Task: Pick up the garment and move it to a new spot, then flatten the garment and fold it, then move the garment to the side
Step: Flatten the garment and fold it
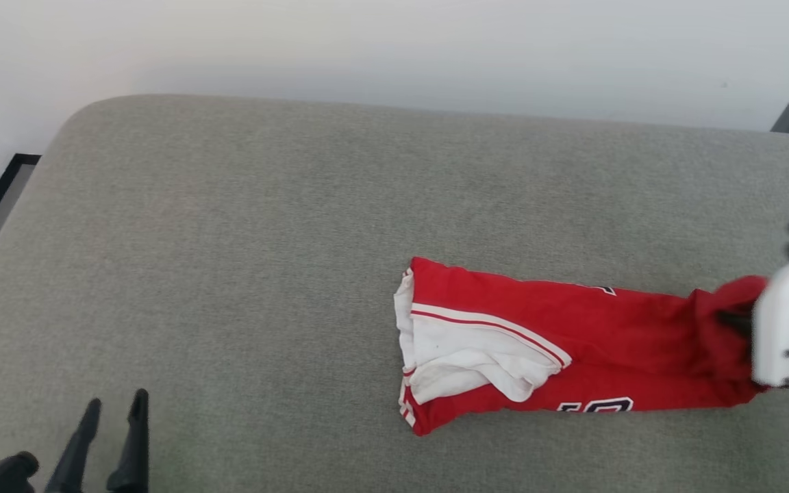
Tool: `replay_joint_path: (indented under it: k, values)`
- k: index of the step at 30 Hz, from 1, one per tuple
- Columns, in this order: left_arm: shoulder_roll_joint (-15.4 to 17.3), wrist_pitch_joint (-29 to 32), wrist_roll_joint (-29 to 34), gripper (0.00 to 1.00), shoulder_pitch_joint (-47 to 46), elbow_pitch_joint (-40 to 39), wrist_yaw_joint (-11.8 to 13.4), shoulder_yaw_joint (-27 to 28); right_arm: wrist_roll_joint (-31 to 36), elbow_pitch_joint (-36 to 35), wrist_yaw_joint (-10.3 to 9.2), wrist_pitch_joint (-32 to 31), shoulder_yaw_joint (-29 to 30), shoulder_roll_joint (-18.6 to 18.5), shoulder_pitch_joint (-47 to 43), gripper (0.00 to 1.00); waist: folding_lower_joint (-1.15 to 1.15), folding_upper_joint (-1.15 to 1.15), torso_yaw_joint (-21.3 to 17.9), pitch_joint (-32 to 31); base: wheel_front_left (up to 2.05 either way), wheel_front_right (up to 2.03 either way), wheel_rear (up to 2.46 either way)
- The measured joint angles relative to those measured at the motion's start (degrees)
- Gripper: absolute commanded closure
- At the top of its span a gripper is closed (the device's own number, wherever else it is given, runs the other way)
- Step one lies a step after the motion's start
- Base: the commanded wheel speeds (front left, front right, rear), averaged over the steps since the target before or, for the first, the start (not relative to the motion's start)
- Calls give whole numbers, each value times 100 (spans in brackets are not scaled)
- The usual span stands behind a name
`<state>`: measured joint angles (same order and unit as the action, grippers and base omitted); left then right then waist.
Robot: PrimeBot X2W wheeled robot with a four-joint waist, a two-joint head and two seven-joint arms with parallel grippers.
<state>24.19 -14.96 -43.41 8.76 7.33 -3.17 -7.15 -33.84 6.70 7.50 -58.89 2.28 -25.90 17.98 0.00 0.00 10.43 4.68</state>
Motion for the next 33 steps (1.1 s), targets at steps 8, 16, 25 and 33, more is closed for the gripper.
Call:
replay_joint_path:
  k: [8, 16, 25, 33]
  values:
    - [-343, -1, 276, 0, -193, 300, -247, -57, -96, -394, 0, -41, -995, 632, 59, 100, 0, 0, 336, -79, 0, 0, 0]
    - [-483, 0, 417, 0, -482, 583, -381, -374, -192, 368, 0, 409, -1876, 943, 442, 100, 0, 0, 836, -164, 0, 0, 0]
    - [-537, -1, 354, 0, -725, 778, -408, -614, -413, 1621, 0, 1248, -2787, 1161, 1112, 0, 0, 0, 1257, -222, 0, 0, 0]
    - [-435, -1, 237, 0, -708, 682, -413, -492, -719, 1573, 0, 1679, -2832, 1009, 1476, 0, 0, 0, 922, -253, 0, 0, 0]
